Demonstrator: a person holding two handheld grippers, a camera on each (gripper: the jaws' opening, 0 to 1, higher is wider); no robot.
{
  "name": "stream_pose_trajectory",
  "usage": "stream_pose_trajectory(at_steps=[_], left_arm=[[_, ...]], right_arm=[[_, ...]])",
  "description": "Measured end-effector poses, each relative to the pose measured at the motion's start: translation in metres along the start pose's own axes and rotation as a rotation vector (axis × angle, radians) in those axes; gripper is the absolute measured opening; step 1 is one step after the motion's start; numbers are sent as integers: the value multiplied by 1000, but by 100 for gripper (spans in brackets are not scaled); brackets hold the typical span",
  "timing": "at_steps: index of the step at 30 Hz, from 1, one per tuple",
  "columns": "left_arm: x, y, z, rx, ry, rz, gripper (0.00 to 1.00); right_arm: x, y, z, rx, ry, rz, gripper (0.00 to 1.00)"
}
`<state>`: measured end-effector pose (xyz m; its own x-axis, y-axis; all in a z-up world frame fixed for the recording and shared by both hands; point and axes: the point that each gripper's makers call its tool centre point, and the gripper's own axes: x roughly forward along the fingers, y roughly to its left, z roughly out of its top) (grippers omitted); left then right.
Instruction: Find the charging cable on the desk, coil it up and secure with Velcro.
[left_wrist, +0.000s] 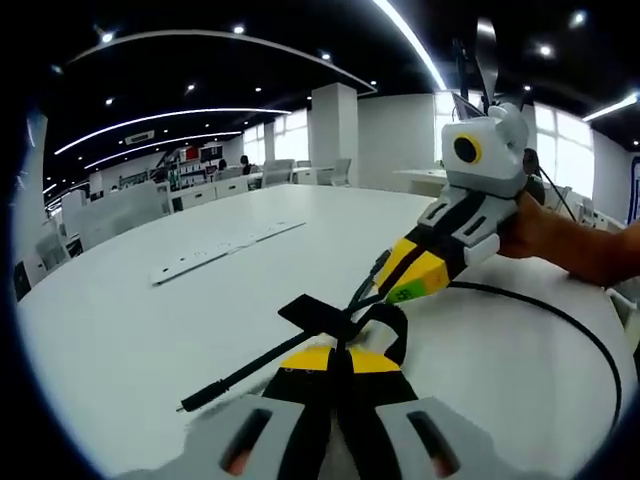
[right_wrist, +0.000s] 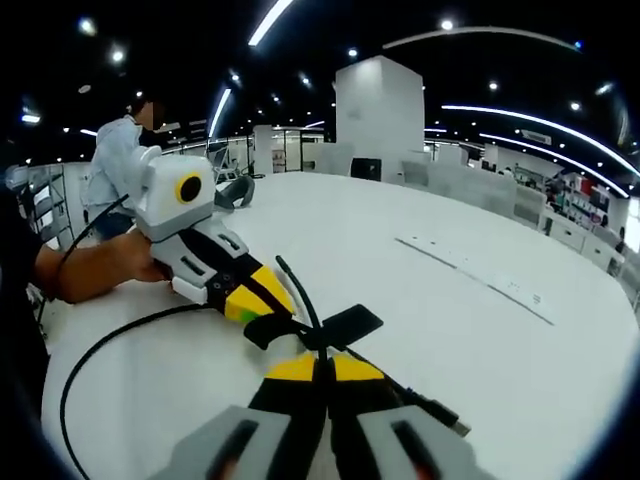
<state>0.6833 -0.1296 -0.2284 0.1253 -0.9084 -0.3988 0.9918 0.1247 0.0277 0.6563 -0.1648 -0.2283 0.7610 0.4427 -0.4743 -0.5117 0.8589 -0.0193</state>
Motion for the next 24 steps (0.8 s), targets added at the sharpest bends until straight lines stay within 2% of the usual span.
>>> stream_pose_trajectory(at_steps=[18, 24], left_arm=[[3, -1, -4, 29, -2, -9, 4], [4, -7, -2, 26, -20, -47, 4]], right_arm=[[8, 1, -3, -37, 9, 7, 4], [9, 2, -3, -41, 10, 8, 4]])
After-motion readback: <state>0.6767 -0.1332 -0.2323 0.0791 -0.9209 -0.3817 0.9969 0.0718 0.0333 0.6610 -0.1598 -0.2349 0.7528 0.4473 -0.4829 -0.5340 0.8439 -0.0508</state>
